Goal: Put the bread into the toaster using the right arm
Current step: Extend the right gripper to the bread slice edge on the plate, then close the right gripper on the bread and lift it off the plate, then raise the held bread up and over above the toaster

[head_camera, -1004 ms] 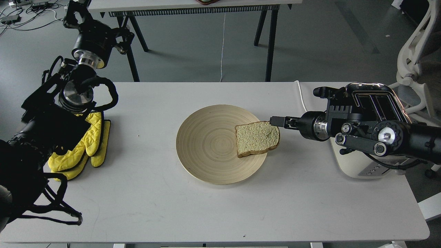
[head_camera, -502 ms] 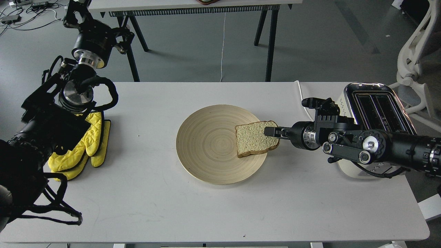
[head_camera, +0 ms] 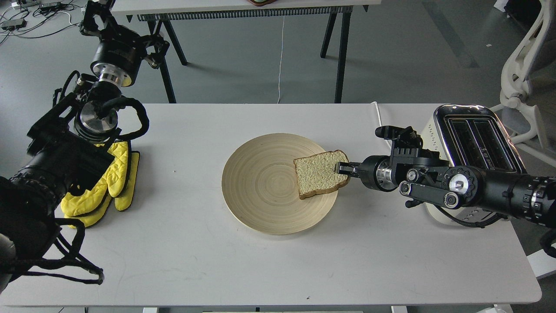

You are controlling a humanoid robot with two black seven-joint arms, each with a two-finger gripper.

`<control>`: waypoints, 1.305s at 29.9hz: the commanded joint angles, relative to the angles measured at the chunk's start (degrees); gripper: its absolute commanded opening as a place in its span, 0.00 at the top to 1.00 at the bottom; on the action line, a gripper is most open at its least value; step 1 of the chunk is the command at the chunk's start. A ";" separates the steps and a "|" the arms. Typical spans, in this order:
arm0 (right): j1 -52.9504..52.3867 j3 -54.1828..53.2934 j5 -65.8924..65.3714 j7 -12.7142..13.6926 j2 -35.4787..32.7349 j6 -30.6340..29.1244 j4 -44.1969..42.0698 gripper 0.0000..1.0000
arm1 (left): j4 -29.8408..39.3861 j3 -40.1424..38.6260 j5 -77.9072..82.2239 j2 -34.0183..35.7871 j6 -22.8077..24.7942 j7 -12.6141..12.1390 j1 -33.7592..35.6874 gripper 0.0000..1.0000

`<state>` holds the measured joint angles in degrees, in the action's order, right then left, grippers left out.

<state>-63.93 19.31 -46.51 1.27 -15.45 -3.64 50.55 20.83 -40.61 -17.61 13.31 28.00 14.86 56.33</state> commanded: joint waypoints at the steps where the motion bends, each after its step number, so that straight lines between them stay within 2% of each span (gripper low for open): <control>1: -0.15 0.02 0.10 1.10 0.07 -0.14 0.34 0.90 | 0.00 0.00 0.04 -0.03 0.00 0.00 0.00 0.00; 5: -0.50 -0.06 0.28 1.37 -0.10 -0.05 0.60 1.00 | 0.00 0.00 -0.05 -0.03 0.00 0.00 0.00 0.00; 9: -1.46 -2.96 0.28 1.63 -1.50 -0.05 3.31 1.00 | 0.00 0.00 -0.05 -0.03 0.00 0.00 0.00 0.00; 12: -4.97 -3.67 0.28 2.60 -5.37 -0.05 6.04 1.00 | 0.00 0.00 -0.05 -0.03 0.00 0.00 0.00 0.00; 20: -14.46 -3.23 0.37 2.95 -14.68 -0.22 15.70 1.00 | 0.00 0.00 -0.05 -0.21 0.00 0.00 0.00 0.00; 24: -22.54 -1.65 0.28 7.16 -22.41 -0.40 19.75 1.00 | 0.00 0.00 0.04 -0.21 0.00 0.00 0.00 0.00; 26: -26.32 -0.42 0.19 7.96 -25.31 -1.19 20.99 1.00 | 0.00 0.00 0.04 -0.30 0.00 0.00 0.00 0.00; 34: -39.94 6.42 -4.36 9.10 -35.69 -5.31 27.05 1.00 | 0.00 0.00 0.04 -0.30 0.00 0.00 0.00 0.00; 39: -45.58 12.50 -9.29 8.84 -40.35 -7.25 30.30 1.00 | 0.00 0.00 -0.05 -0.30 0.00 0.00 0.00 0.00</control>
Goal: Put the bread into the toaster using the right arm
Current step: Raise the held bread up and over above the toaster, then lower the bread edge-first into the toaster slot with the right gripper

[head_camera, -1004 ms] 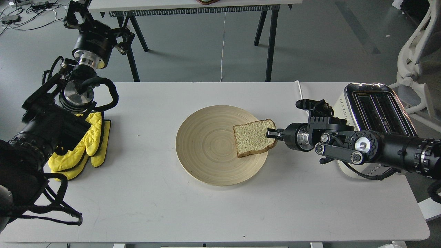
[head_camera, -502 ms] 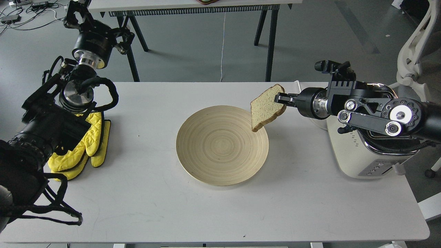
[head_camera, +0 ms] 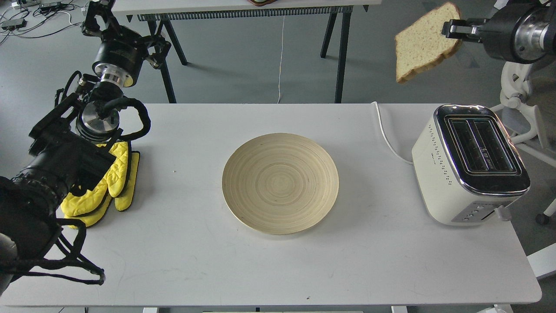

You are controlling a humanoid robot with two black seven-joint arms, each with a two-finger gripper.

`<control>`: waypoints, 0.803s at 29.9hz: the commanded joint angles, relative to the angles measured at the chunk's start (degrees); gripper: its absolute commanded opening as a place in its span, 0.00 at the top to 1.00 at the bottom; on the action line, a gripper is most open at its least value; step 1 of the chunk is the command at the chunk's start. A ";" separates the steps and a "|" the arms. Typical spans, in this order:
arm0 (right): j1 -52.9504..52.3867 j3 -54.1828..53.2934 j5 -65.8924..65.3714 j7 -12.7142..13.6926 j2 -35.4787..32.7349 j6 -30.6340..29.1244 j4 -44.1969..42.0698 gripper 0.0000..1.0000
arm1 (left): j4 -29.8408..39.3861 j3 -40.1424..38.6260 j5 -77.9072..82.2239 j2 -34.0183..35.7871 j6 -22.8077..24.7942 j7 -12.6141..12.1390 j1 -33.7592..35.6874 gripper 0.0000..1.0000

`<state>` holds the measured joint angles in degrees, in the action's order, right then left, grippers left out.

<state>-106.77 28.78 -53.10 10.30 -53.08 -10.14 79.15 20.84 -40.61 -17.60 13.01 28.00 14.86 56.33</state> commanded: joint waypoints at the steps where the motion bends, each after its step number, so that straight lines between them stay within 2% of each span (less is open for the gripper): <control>1: -3.44 4.17 -4.27 -0.37 -3.78 -0.75 2.57 1.00 | -0.01 0.00 0.03 0.00 0.00 0.00 0.00 0.00; 7: -5.82 9.71 -14.29 -0.55 -9.41 -1.72 5.92 1.00 | -0.01 0.00 0.03 0.00 0.00 0.09 0.09 0.00; 13: -5.82 14.55 -27.40 -2.04 -16.61 -2.07 6.71 1.00 | -0.01 0.00 0.03 0.00 0.00 0.09 0.09 0.00; 19: -5.73 14.73 -26.44 -2.48 -20.22 -2.42 13.82 1.00 | -0.01 0.00 0.03 -0.09 0.00 0.09 0.09 0.00; 24: -5.12 14.64 -21.00 -2.57 -19.70 -2.60 14.80 1.00 | -0.01 0.09 0.03 -0.09 0.00 0.09 0.09 0.00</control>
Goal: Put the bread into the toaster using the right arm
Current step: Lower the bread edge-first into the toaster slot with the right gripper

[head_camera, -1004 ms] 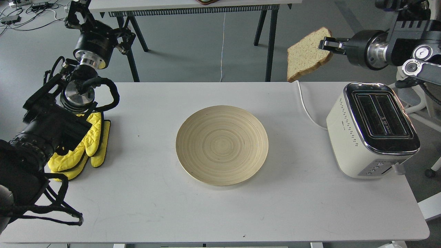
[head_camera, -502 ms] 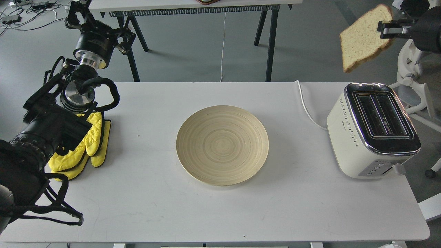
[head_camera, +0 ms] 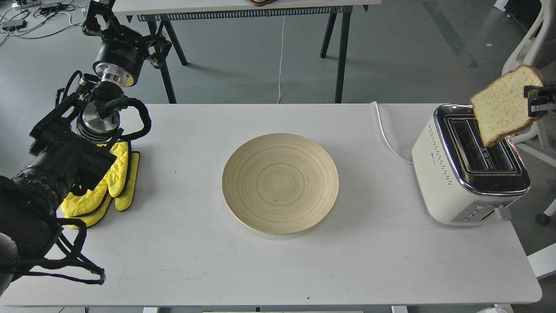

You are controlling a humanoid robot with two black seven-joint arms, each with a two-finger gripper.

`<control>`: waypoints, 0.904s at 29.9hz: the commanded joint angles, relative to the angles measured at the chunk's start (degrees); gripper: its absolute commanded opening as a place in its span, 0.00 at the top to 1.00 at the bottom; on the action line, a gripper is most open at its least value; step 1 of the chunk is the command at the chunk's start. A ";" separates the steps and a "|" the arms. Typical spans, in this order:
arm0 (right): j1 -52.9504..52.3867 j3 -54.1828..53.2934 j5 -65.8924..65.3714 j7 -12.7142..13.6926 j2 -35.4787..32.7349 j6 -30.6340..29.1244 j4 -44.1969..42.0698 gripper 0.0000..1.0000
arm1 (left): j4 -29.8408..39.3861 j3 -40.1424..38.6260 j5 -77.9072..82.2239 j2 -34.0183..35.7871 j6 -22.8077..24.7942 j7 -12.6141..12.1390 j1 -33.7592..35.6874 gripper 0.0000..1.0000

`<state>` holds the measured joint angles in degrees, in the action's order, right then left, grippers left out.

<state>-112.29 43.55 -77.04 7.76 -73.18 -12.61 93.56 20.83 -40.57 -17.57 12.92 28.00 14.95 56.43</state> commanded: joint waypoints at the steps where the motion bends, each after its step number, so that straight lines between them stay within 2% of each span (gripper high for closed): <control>1: 0.58 -0.22 3.47 -0.02 0.93 -0.40 0.39 1.00 | 0.00 -0.04 -0.01 0.00 0.00 0.00 -0.01 0.00; 9: 4.01 -0.40 4.00 -0.02 6.12 -0.75 -0.57 1.00 | 0.00 0.05 -0.01 -0.09 0.00 0.00 -0.01 0.00; 27: 1.73 -0.31 1.45 -0.02 3.30 -0.75 -0.66 1.00 | 0.01 0.05 -0.01 -0.36 0.00 0.00 -0.09 0.00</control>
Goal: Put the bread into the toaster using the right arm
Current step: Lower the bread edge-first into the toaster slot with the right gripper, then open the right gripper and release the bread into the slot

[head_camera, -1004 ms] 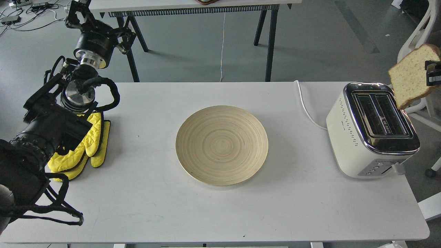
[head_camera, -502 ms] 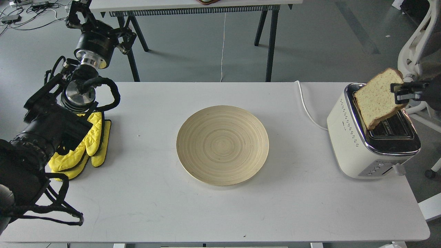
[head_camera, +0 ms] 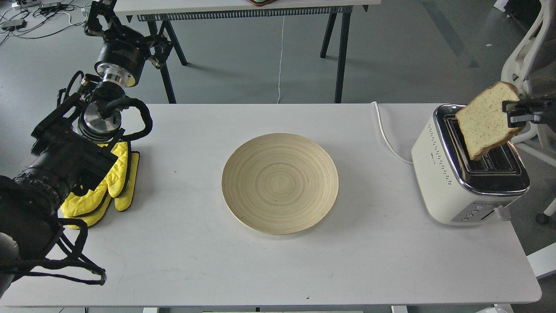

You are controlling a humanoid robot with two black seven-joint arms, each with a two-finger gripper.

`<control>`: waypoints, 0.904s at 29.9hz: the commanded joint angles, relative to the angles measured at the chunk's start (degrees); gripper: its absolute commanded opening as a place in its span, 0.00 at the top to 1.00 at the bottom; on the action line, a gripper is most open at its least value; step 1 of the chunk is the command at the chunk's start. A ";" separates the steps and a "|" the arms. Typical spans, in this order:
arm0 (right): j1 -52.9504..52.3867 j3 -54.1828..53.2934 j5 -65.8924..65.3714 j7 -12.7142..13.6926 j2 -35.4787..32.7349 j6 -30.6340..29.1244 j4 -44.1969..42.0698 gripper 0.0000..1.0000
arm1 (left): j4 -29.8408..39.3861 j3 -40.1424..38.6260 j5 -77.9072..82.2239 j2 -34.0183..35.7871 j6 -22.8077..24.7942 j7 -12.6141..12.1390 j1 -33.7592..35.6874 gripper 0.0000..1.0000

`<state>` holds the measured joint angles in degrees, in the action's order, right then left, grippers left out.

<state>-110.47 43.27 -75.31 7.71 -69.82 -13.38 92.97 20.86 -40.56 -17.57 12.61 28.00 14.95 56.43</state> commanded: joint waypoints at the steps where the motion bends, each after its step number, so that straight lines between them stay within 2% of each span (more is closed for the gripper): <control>1: -0.10 -0.03 -0.27 0.02 -0.05 0.02 -0.07 1.00 | -0.03 0.04 0.00 -0.04 0.00 0.00 -0.01 0.00; 18: 4.11 -0.02 -0.27 0.20 0.30 0.02 -0.07 1.00 | 0.06 0.04 0.00 -0.04 0.00 0.00 -0.01 0.00; 23: 6.75 -0.20 -0.18 0.37 0.47 0.02 -0.51 0.97 | 0.06 -0.04 0.00 -0.04 0.00 0.00 -0.01 0.00; 25: 6.84 -0.29 -0.18 0.37 0.47 0.20 -0.51 0.90 | -0.03 0.04 0.00 -0.04 0.00 0.00 -0.01 0.00; 27: 6.84 -0.29 -0.01 0.28 0.56 0.37 -0.51 0.68 | -0.03 0.04 0.00 -0.04 0.00 0.00 -0.01 0.00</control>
<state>-103.76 43.04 -75.49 8.08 -69.34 -13.23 92.48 20.86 -40.57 -17.58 12.57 28.00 14.95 56.43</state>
